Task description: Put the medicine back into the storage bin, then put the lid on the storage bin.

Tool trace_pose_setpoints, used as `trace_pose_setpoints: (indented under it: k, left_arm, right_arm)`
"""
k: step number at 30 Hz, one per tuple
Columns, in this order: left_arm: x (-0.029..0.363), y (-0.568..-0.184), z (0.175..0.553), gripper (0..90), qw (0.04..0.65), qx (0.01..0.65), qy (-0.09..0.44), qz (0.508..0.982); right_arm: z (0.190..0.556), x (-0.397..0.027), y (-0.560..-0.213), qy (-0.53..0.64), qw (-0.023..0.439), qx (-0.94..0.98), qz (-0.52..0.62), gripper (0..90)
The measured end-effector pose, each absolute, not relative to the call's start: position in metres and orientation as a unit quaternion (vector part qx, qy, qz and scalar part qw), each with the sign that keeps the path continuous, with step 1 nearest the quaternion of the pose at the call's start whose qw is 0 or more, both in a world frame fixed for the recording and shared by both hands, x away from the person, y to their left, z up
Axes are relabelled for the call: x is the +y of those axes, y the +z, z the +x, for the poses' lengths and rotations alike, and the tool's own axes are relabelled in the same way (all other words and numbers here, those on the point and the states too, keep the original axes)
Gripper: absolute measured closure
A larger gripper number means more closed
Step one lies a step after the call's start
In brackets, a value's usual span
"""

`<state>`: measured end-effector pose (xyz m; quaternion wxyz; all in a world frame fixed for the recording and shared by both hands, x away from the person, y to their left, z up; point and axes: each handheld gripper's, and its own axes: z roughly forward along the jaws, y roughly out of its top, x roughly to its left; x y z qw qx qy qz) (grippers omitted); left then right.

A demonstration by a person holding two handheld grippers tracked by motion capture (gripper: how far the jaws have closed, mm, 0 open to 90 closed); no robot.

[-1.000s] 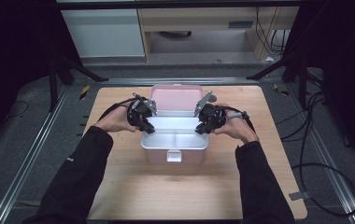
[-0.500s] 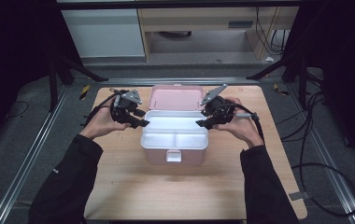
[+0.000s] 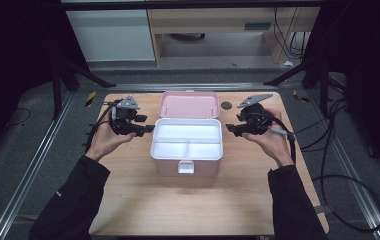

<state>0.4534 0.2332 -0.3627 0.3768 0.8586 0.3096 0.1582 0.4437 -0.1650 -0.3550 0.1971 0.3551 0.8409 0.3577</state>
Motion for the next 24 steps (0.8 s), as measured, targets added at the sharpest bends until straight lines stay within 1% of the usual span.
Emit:
trace_pose_setpoints:
  k: [2, 3, 5, 10, 13, 14, 19, 20, 24]
  left_arm:
    - [0.234, -0.366, 0.455, 44.6, 0.384, 0.323, 0.161, 0.85]
    - [0.235, -0.367, 0.456, 44.6, 0.387, 0.327, 0.162, 0.847]
    - [0.236, -0.369, 0.458, 43.7, 0.39, 0.333, 0.163, 0.842]
    - [0.237, -0.373, 0.465, 42.0, 0.395, 0.347, 0.166, 0.834]
    - [0.237, -0.376, 0.47, 41.0, 0.402, 0.358, 0.167, 0.826]
    - [0.238, -0.378, 0.475, 41.0, 0.41, 0.366, 0.168, 0.818]
    - [0.241, -0.382, 0.483, 41.2, 0.425, 0.381, 0.167, 0.804]
    - [0.243, -0.383, 0.489, 41.2, 0.419, 0.39, 0.168, 0.803]
    - [0.242, -0.381, 0.497, 40.7, 0.417, 0.393, 0.173, 0.801]
  right_arm:
    - [0.44, -0.171, -0.361, 0.364, 0.204, 0.83, 0.371, 40.9]
    - [0.44, -0.171, -0.361, 0.364, 0.204, 0.83, 0.371, 40.9]
    - [0.439, -0.173, -0.366, 0.359, 0.208, 0.828, 0.377, 37.9]
    - [0.442, -0.177, -0.374, 0.368, 0.206, 0.818, 0.39, 37.7]
    - [0.447, -0.178, -0.376, 0.38, 0.21, 0.807, 0.401, 36.4]
    - [0.452, -0.178, -0.375, 0.394, 0.21, 0.798, 0.406, 34.0]
    - [0.461, -0.173, -0.373, 0.412, 0.216, 0.785, 0.408, 32.2]
    - [0.465, -0.17, -0.373, 0.415, 0.219, 0.782, 0.411, 31.8]
    - [0.474, -0.164, -0.372, 0.419, 0.219, 0.78, 0.41, 31.6]
